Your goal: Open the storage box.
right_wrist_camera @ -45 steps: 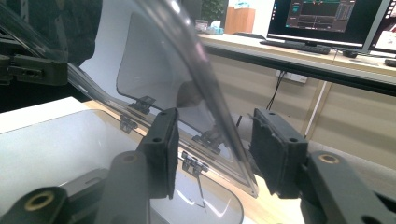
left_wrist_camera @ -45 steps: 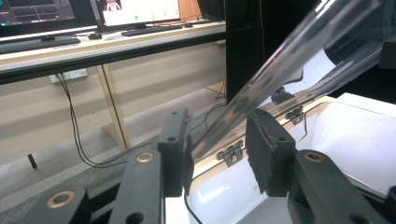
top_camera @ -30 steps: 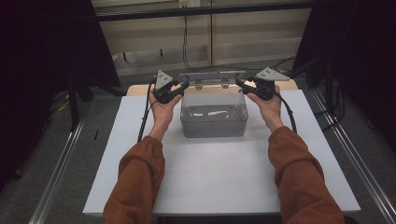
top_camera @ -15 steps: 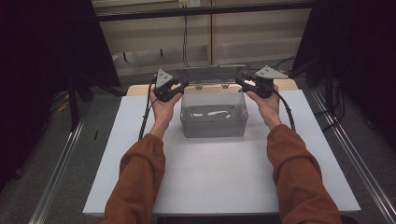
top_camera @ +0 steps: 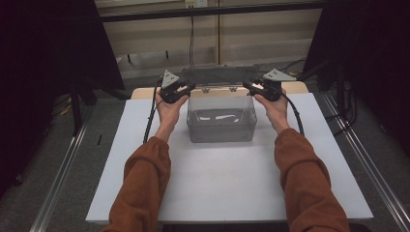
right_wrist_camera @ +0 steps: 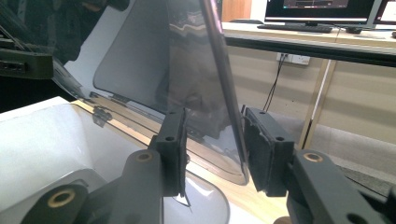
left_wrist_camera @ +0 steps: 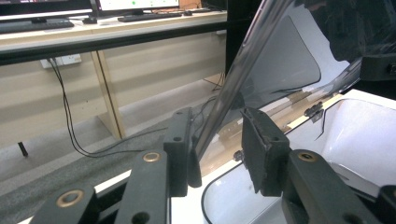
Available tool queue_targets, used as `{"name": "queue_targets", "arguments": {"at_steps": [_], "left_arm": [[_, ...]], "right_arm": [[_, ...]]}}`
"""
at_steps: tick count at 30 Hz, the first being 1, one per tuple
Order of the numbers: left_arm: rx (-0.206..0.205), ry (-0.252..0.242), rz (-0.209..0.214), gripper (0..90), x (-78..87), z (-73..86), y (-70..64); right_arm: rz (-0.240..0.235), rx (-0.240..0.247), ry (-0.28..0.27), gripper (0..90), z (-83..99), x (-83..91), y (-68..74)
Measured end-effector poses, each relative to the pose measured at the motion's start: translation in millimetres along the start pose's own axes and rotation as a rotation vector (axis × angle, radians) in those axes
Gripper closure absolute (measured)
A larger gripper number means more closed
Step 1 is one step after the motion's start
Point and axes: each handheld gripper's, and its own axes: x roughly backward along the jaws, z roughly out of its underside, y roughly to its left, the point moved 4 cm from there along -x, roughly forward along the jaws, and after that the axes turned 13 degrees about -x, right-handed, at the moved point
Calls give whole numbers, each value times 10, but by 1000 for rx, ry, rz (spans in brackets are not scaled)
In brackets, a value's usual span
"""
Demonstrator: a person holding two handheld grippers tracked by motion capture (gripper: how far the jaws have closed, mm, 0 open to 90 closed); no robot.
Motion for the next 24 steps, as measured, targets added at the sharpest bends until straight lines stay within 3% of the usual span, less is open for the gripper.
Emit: {"name": "queue_targets", "arguments": {"at_steps": [10, 14, 16, 18, 24], "left_arm": [[49, 51, 11, 658, -56, 38, 31], [73, 38, 7, 672, -74, 58, 37], [53, 49, 9, 677, -74, 70, 54], [71, 44, 5, 684, -88, 69, 50], [63, 57, 8, 698, -113, 77, 87]], "right_arm": [[0, -6, 7, 644, 16, -27, -49], [0, -4, 8, 649, 7, -44, -53], [-2, -2, 7, 655, 5, -51, -59], [0, -9, 5, 664, 7, -63, -75], [2, -33, -1, 671, 0, -95, -90]]}}
